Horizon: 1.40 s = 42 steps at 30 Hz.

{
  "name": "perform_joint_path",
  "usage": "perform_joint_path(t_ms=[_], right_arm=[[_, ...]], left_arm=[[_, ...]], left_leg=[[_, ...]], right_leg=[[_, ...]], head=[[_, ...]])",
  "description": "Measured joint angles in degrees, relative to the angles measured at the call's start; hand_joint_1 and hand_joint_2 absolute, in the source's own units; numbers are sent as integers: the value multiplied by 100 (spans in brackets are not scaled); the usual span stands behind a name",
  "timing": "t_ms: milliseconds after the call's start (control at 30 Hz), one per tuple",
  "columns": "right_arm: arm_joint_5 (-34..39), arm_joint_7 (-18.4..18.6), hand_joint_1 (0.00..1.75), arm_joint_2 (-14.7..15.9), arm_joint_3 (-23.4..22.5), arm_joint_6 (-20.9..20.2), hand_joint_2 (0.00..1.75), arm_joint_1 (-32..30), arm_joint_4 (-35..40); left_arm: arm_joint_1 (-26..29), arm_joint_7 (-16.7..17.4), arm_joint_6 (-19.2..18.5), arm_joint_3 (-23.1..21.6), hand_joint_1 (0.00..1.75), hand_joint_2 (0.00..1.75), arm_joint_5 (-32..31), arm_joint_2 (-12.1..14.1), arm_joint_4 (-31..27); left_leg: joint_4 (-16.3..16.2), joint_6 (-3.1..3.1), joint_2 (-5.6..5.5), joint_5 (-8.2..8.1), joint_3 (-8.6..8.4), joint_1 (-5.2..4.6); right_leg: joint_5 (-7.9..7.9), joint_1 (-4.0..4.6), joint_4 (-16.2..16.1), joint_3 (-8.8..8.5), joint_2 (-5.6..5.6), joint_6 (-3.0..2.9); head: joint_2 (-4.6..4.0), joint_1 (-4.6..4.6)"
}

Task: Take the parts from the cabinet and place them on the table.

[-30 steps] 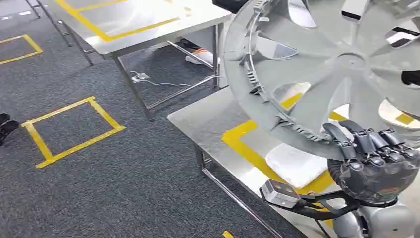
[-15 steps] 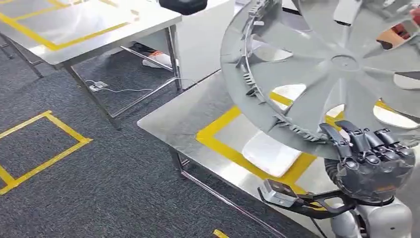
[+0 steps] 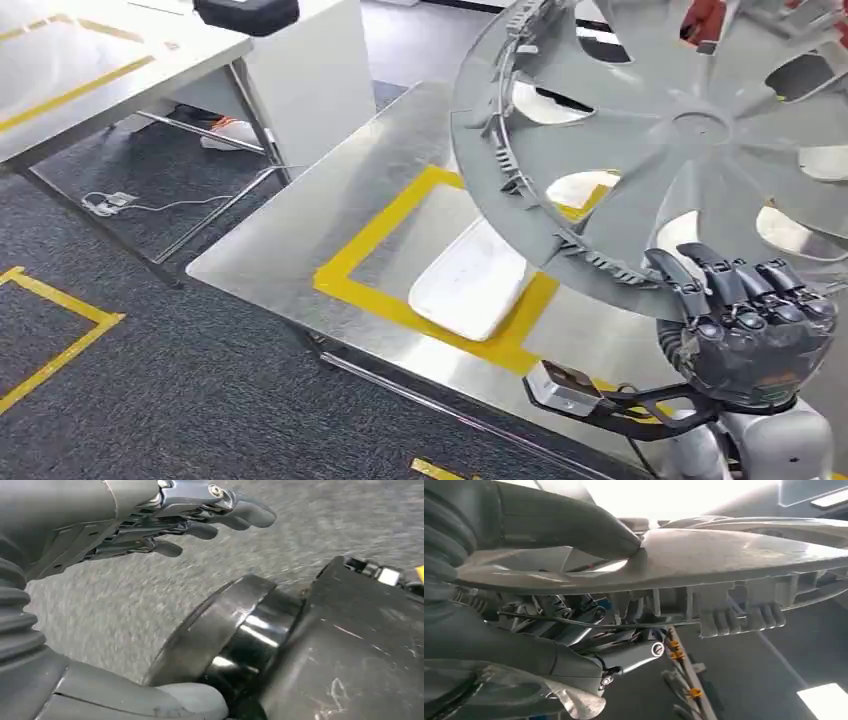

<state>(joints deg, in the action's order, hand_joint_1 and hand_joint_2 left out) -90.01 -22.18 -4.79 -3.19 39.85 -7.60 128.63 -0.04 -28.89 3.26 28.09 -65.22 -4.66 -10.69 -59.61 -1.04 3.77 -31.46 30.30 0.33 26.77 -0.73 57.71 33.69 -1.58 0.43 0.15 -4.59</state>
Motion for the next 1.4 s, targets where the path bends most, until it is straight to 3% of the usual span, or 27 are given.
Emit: perform_joint_path(t_ms=[67, 133, 200, 233, 267, 300, 333, 433, 467, 500, 533, 600, 633, 667, 700, 767, 800, 867, 967, 1000, 1033, 1100, 1167, 1233, 1300, 1333, 1400], right_arm=[[-2, 0, 175, -26, -4, 0, 175, -5, -13], [-2, 0, 175, -39, -15, 0, 175, -16, -33], [-2, 0, 175, -46, -22, -2, 175, -41, -44], [-2, -2, 175, -50, -22, -2, 175, -49, -44], [-2, -2, 175, -55, -22, -2, 175, -50, -44], [-2, 0, 175, -55, -26, -2, 175, -50, -44], [-2, 0, 175, -55, -28, -2, 175, -44, -46], [-2, 4, 175, -55, -37, 0, 175, -67, -46], [-2, 0, 175, -55, -37, -2, 175, -80, -46], [0, -22, 175, -55, -37, -2, 175, -81, -44], [-2, -50, 175, -57, -37, -2, 175, -66, -52], [-2, 5, 175, -57, -37, 0, 175, -81, -74], [0, 59, 175, -57, -48, -2, 175, -93, -94], [0, 112, 175, -57, -61, -2, 175, -113, -109], [0, 140, 175, -57, -81, -2, 175, -138, -127], [-2, 107, 175, -61, -127, -2, 175, -171, -148], [0, 151, 175, -61, -135, -2, 175, -180, -164], [197, 105, 175, -61, -184, -2, 175, -200, -210], [234, 48, 175, -92, -324, -4, 175, -302, -273], [251, 41, 175, -127, -343, -2, 175, -349, -282], [234, 42, 175, -151, -365, -2, 175, -345, -313], [197, 57, 175, -166, -380, -2, 175, -349, -430], [136, 178, 175, -179, -413, -4, 175, -370, -520], [46, 547, 175, -171, -411, -2, 175, -398, -623], [15, 858, 175, -140, -411, -2, 175, -441, -714], [17, 966, 175, -131, -417, -4, 175, -451, -772], [4, 1082, 175, -94, -428, -2, 175, -483, -835]], left_arm=[[13, 0, 0, 9, 0, 175, 20, 0, 0], [3, -2, -2, 22, 0, 175, 26, 0, 0], [0, -2, -2, 24, 0, 175, 26, 0, 0], [0, 0, -2, 24, 0, 175, 26, 0, 0], [4, 0, -2, 26, 0, 175, 24, 2, 0], [9, 0, -2, 28, 0, 175, 24, 6, 0], [14, 2, -2, 33, 0, 175, 24, 4, 0], [-16, 2, -2, 33, 0, 175, 24, 2, 0], [-21, 2, -2, 33, 0, 175, 22, -9, 0], [-16, 4, 2, 33, 0, 175, 11, -7, 0], [5, 7, 2, 33, 0, 175, 7, -17, 0], [37, 7, 0, 35, 0, 175, 9, -15, 0], [39, 7, 2, 39, 0, 175, 9, -13, 0], [39, 7, 0, 42, 0, 175, 9, -13, 0], [38, 7, 0, 42, 0, 175, 9, -15, 0], [39, 9, 0, 44, 0, 175, 9, -26, 0], [38, 11, 2, 48, 0, 175, 9, -20, 0], [33, 18, -2, 50, 0, 175, 33, -15, 0], [21, 37, 37, 52, 0, 175, 55, -18, -7], [8, 39, 61, 52, 0, 175, 55, -17, -4], [9, 39, 59, 55, 0, 175, 55, -15, 2], [23, 39, 39, 68, 0, 175, 61, -15, 2], [12, 39, 22, 77, 0, 175, 61, -15, 2], [0, 39, 22, 81, 0, 175, 61, -17, 2], [16, 39, 22, 83, 0, 175, 59, -15, 2], [23, 44, 22, 87, 0, 175, 59, -9, 2], [13, 57, 22, 92, 0, 175, 57, -13, 2]], left_leg=[[-939, 4, -300, -460, 436, 2], [-1661, 20, -349, -653, 812, -6], [-1320, 81, -370, -265, 717, -14], [-818, 123, -421, 46, 517, -17], [-298, 161, -568, 319, 306, -19], [28, 197, -859, 384, 183, -18], [152, 203, -889, 349, 133, 9], [180, 202, -715, 350, 121, -29], [268, 234, -618, 397, 97, 29], [300, 264, -548, 407, 75, 22], [306, 282, -474, 411, 76, 19], [303, 288, -304, 404, 76, 15], [299, 286, -223, 395, 77, 15], [299, 279, -153, 384, 69, 16], [298, 263, -85, 368, 54, 20], [288, 211, 56, 319, 1, 35], [279, 165, 111, 287, -28, 5], [248, 103, 187, 250, -38, -36], [252, 13, 307, 191, -95, -3], [142, -28, -5, 90, -65, 18], [-171, -29, -214, -107, 68, 27], [-1136, -22, -337, -540, 526, 18], [-1587, 4, -346, -578, 793, 10], [-1066, 91, -378, -126, 614, -14], [-110, 216, -625, 382, 225, -43], [61, 267, -769, 327, 166, -36], [152, 228, -727, 316, 135, -61]], right_leg=[[-3, 8, 1, 2, 143, -47], [-3, 29, 6, -1, 311, -55], [-3, 47, 11, -17, 507, -55], [-4, 49, 12, -29, 600, -54], [-6, 48, 12, -36, 679, -51], [-9, 44, 15, -29, 738, -41], [-9, 65, 42, 7, 818, -21], [-64, 11, -7, 62, 993, 91], [-37, 24, 27, 121, 938, 100], [69, 61, 163, 187, 581, 116], [279, 51, 508, 359, 360, 142], [675, 33, 1439, 803, 216, 194], [745, 11, 1750, 962, 205, 225], [680, -10, 1767, 978, 190, 248], [506, -30, 1538, 863, 164, 266], [8, -58, 479, 289, -8, 292], [-7, -38, 49, 79, -303, 312], [12, -5, 27, 21, -194, 178], [18, -4, 30, 32, -13, 66], [9, -19, 24, 27, 39, 41], [6, -22, 24, 26, 90, 6], [8, -5, 25, 28, 240, -32], [5, 23, 27, 24, 401, -44], [3, 45, 27, 8, 564, -46], [1, 56, 27, -6, 669, -44], [-1, 89, 48, 5, 705, -32], [-23, 35, 42, 65, 799, 21]], head=[[0, 13], [0, 9], [0, 13], [0, 9], [0, 11], [0, 7], [0, 0], [0, 9], [0, 11], [0, -28], [0, -53], [0, -53], [0, -59], [0, -57], [0, -55], [0, -57], [0, -59], [0, -46], [0, -46], [0, -11], [0, -11], [0, -7], [0, -9], [0, 0], [0, -4], [0, -13], [0, -11]])
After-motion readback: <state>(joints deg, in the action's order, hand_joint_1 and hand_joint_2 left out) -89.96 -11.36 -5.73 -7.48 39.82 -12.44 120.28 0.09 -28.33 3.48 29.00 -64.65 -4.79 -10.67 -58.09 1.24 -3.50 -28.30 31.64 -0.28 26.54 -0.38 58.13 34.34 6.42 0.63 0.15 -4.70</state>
